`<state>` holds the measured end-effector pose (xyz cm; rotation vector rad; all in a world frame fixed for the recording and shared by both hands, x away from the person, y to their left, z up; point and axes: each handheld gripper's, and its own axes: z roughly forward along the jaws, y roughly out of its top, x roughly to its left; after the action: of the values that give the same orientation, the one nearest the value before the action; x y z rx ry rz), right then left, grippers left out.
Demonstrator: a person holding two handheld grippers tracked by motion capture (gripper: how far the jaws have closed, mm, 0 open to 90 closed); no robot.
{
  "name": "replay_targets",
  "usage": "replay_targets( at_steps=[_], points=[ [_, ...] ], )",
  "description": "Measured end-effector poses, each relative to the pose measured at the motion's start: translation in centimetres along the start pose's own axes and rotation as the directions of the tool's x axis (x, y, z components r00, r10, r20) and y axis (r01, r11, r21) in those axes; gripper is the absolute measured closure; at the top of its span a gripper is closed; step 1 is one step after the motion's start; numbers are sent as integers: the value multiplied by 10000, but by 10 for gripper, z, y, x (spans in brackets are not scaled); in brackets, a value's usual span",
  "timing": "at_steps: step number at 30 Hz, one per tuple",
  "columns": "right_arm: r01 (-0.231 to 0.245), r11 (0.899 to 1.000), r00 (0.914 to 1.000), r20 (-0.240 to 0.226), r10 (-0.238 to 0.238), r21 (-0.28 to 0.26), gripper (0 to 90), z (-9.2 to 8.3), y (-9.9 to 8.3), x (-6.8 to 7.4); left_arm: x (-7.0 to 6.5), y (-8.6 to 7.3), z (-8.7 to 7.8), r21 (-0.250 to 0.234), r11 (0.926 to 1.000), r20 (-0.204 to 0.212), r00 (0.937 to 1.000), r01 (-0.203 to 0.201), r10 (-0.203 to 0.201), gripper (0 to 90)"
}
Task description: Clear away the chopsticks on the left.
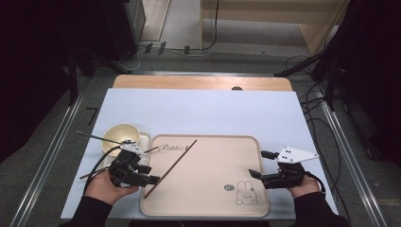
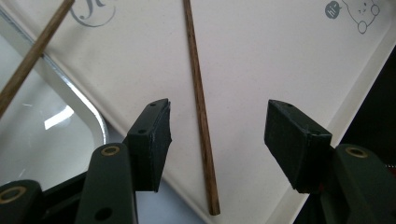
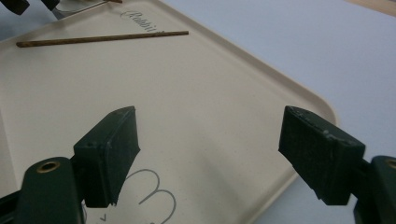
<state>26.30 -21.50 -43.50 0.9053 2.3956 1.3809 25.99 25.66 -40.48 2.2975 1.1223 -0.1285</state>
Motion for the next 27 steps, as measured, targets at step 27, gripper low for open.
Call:
replay_targets(
  at_steps=[27],
  points=[
    [-5, 9999, 10000, -87, 4, -105, 214, 2, 1, -1, 24, -28, -53, -589, 9971, -346, 9981, 490, -511, 404]
  ],
)
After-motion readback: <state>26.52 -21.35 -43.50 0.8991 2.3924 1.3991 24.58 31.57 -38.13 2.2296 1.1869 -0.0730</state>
